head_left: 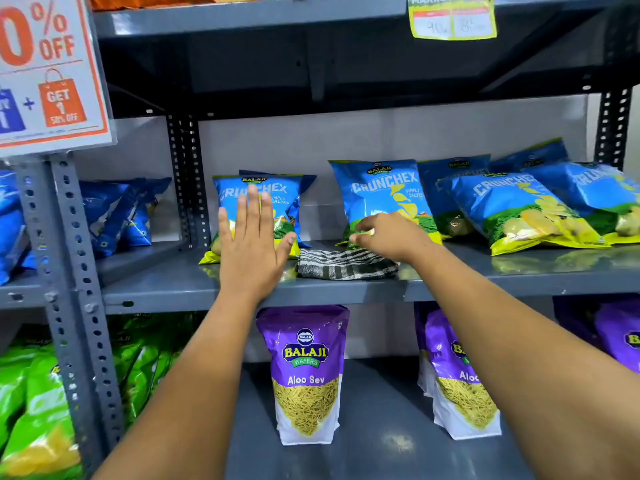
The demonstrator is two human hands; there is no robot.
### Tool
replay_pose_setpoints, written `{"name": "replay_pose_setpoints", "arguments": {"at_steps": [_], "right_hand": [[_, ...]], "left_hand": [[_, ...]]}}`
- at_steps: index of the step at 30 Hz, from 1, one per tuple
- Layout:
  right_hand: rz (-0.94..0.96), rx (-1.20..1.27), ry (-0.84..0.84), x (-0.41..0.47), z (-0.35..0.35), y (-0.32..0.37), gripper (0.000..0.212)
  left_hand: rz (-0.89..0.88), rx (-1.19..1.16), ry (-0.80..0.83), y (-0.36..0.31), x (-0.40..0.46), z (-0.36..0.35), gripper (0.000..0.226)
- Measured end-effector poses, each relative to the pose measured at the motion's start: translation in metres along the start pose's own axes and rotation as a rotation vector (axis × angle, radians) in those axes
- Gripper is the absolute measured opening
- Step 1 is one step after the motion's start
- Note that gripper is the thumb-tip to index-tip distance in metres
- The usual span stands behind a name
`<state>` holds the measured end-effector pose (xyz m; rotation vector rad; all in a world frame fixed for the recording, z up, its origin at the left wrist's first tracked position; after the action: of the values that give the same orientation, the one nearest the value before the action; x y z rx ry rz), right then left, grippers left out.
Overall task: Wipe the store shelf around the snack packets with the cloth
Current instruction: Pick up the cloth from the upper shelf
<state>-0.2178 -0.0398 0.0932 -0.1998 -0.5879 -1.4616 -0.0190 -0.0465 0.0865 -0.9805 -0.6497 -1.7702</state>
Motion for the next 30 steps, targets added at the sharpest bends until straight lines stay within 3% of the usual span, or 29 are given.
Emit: {"name": "replay_pose_setpoints", "arguments": {"at_steps": [3, 7, 13, 17, 19, 25, 28, 30], "right_hand": [[0.027, -0.072, 0.224, -0.005, -0.04, 0.01, 0.042], [0.088, -0.302, 0.091, -0.001, -0.049, 0.031, 0.049], [0.067, -0.215, 0.115, 0.017, -0.049, 0.043, 0.052], [0.056, -0.192, 0.39, 0.017, -0.092, 0.042, 0.067], [0.046, -0.187, 0.435, 0.017, -0.107, 0.039, 0.07], [-0.011, -0.117, 0.345, 0.018, -0.101, 0.03, 0.067], [-0.026, -0.164, 0.238, 0.012, -0.088, 0.033, 0.052], [0.004, -0.256, 0.081, 0.004, -0.075, 0.043, 0.043]], "left_hand": [[0.029, -0.016, 0.03, 0.008, -0.027, -0.016, 0.076], [0.149, -0.052, 0.071, 0.034, -0.063, -0.042, 0.085], [0.165, -0.079, 0.044, 0.037, -0.066, -0.046, 0.077], [0.16, -0.071, 0.01, 0.038, -0.067, -0.044, 0.068], [0.139, -0.063, 0.004, 0.04, -0.07, -0.044, 0.068], [0.041, 0.017, 0.038, 0.056, -0.105, -0.056, 0.064], [0.099, 0.023, 0.109, 0.083, -0.152, -0.075, 0.066], [0.225, 0.026, 0.191, 0.121, -0.195, -0.092, 0.07]]}}
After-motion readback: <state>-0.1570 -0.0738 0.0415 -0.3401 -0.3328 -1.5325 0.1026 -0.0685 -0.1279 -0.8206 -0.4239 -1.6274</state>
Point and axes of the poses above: each hand's wrist, its own x-axis towards the middle knuckle, its own z-axis out of the back of the hand, y = z × x, the point moved 10 cm from there along x, towards the middle knuckle, and after that the axes turned 2 degrees about y, right-handed, at the moved point
